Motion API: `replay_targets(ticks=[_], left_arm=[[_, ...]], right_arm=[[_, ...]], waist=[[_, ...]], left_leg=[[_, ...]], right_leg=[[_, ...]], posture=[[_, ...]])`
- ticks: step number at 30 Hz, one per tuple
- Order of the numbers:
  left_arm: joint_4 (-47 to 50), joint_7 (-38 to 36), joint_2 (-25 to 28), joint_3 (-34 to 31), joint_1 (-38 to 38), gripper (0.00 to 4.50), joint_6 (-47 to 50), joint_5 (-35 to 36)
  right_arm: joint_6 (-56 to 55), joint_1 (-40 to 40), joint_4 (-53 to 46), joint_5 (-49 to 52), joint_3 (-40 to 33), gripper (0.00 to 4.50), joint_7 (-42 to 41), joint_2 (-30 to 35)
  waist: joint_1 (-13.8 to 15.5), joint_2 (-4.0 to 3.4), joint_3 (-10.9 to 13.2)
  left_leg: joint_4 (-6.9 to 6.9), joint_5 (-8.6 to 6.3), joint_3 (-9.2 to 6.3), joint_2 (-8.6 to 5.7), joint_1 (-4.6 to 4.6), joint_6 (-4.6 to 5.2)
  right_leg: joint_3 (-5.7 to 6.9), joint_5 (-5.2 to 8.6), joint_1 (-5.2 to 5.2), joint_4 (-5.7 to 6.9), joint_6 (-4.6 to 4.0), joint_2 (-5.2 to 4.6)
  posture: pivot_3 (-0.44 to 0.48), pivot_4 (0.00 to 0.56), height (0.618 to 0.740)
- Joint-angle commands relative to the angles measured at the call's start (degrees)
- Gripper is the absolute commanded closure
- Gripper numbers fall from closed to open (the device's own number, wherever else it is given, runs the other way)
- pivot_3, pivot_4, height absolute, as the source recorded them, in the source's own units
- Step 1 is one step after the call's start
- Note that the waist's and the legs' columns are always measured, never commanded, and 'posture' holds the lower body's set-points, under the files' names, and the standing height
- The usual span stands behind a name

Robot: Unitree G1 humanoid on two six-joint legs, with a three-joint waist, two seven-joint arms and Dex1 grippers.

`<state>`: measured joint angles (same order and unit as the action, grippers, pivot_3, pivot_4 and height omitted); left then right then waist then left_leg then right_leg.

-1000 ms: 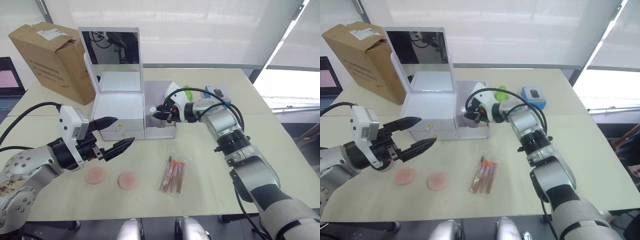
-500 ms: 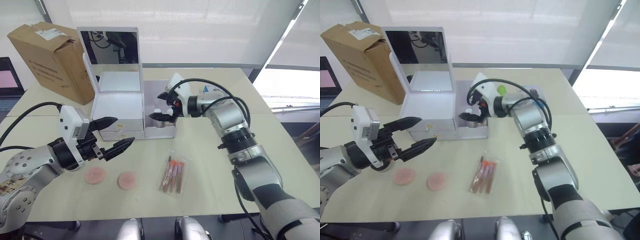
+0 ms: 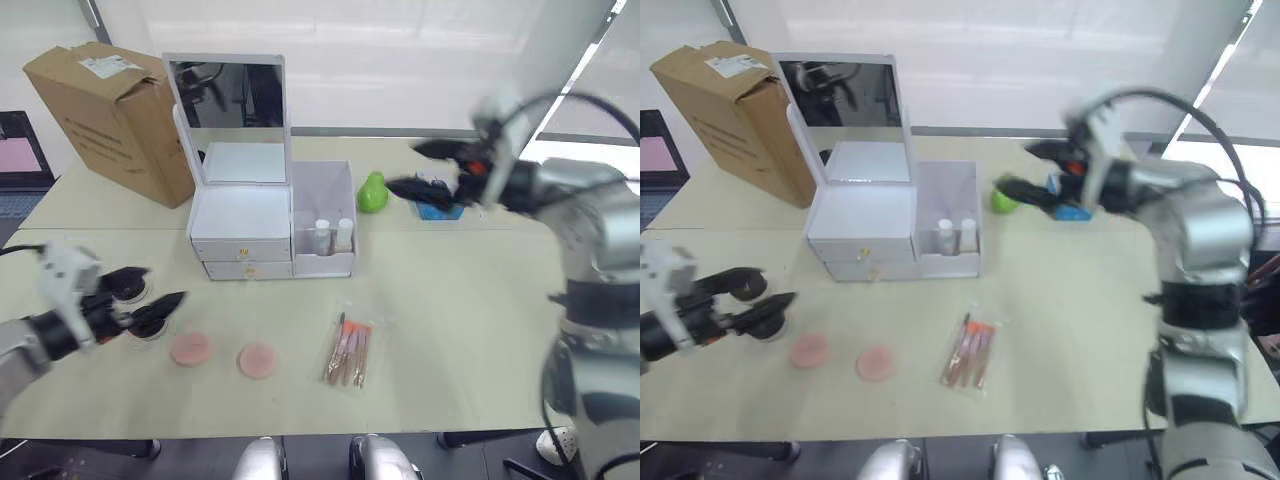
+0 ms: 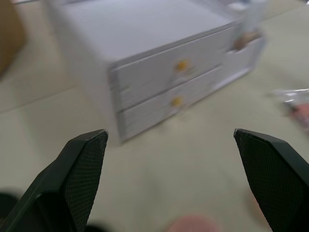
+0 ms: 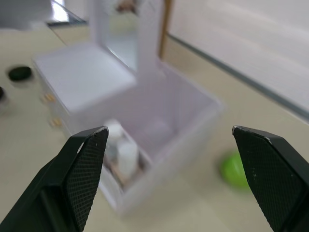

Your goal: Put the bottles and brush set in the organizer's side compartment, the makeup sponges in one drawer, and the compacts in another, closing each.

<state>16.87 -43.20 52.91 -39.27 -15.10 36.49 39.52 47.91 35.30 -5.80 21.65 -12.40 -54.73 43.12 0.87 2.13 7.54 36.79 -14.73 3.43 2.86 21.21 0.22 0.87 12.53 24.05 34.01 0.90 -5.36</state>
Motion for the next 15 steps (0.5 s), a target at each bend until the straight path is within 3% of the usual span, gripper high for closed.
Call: replay_targets(ticks=[1, 6, 8, 15], left_arm=[[-5.07, -0.41, 0.56, -5.22, -1.47, 0.0, -5.14, -5.69], [-15.11, -1.05, -0.71, -8.53, -4.3, 0.0, -14.96, -13.33], [-19.43, -2.91, -0.4, -9.93, -4.38, 0.0, -14.96, -12.62], [-30.39, -3.14, 0.61, -10.17, 0.05, 0.0, -19.89, -14.0]], right_arm=[[-3.08, -11.93, -4.54, 1.25, -10.75, 0.04, -0.57, 3.94], [-9.23, -30.65, -3.73, 1.24, -24.48, 0.04, -0.6, 4.48], [-11.59, -35.79, -3.41, 1.64, -27.54, 0.04, -0.96, 3.68], [-12.84, -40.45, -6.87, 5.13, -27.32, 0.04, 1.86, 0.34]], waist=[[0.22, 0.0, -0.01], [0.23, -0.26, -0.01], [0.05, -0.25, -0.01], [-0.31, 0.02, 0.08]], left_leg=[[0.0, 0.0, 0.07, 0.0, 0.01, 0.0], [-0.05, -0.27, 0.19, 0.01, 0.03, -0.43], [-0.11, -0.28, 0.18, 0.03, -0.06, -0.45], [-0.17, -0.31, 0.03, 0.14, -0.09, -0.49]], right_leg=[[-0.02, 0.0, 0.01, 0.01, 0.0, -0.05], [-0.07, -0.01, 0.09, -0.03, 0.08, -0.19], [-0.04, 0.0, 0.09, -0.02, 0.1, -0.11], [0.0, 0.0, 0.17, -0.02, 0.1, -0.05]], posture=[[0.0, 0.15, 0.74], [0.0, 0.15, 0.74], [0.0, 0.15, 0.74], [0.0, 0.15, 0.74]])
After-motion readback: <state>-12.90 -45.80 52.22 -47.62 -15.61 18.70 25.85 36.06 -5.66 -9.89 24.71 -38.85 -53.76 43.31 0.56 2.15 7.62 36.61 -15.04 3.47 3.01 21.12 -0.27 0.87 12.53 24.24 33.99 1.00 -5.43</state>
